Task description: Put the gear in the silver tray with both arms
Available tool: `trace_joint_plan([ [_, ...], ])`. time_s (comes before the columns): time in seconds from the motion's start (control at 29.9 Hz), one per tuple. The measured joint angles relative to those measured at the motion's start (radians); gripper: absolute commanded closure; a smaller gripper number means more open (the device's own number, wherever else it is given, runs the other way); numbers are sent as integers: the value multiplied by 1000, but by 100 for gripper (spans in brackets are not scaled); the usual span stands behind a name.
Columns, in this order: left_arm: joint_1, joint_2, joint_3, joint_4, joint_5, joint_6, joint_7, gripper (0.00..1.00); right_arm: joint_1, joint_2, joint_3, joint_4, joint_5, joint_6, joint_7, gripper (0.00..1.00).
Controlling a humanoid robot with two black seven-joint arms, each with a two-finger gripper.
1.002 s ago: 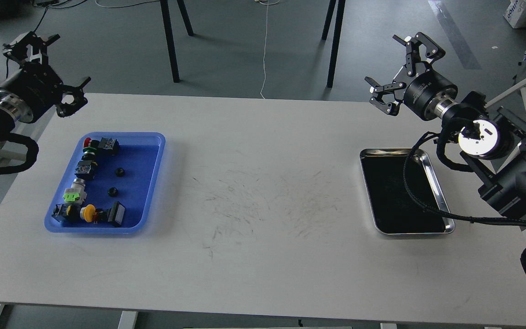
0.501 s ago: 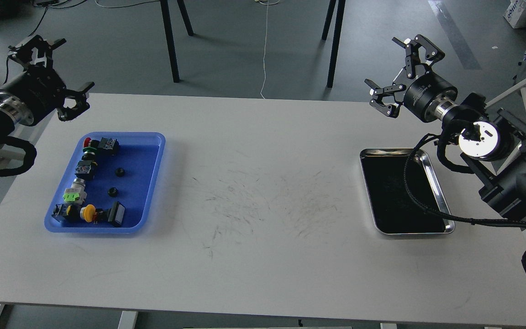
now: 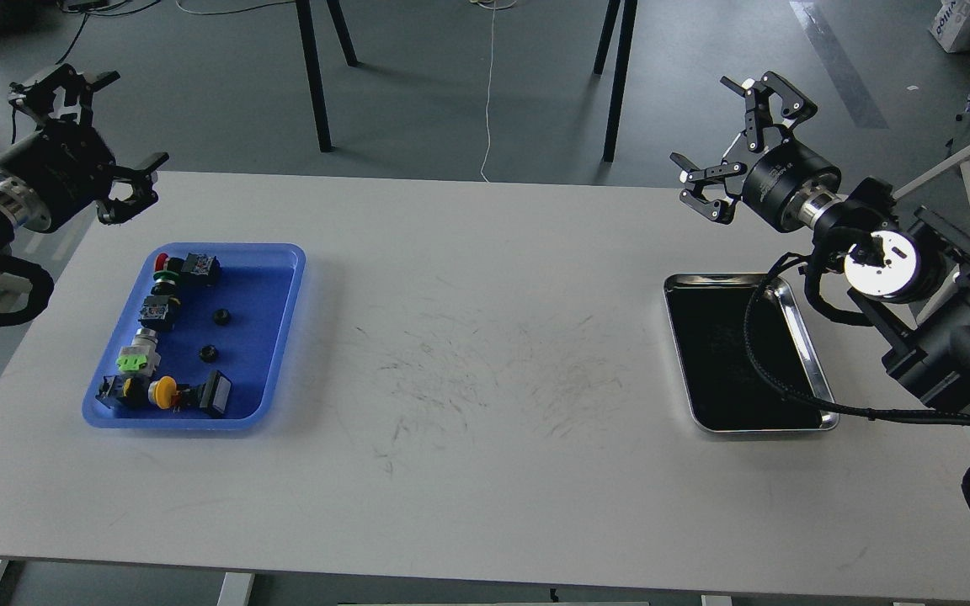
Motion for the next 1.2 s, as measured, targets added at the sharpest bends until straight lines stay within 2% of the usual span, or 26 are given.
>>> trace_joint_plan([
  [0.53,0,17,28,-27,1,0,4,1,-2,-1,0,6,0,2,0,1],
  [0.87,1,97,100,-164,20,0,15,1,-2,-1,0,8,0,3,0,1],
  [0.97,-8,118,130,-175,35,0,66,1,-5,-4,0,10,0,4,0,1],
  [1.14,-16,120,63,-139,38,0,219,1,-16,-4,0,18,0,4,0,1],
  [1.2,-16,116,46,-122,37,0,267,1,-17,-4,0,21,0,4,0,1],
])
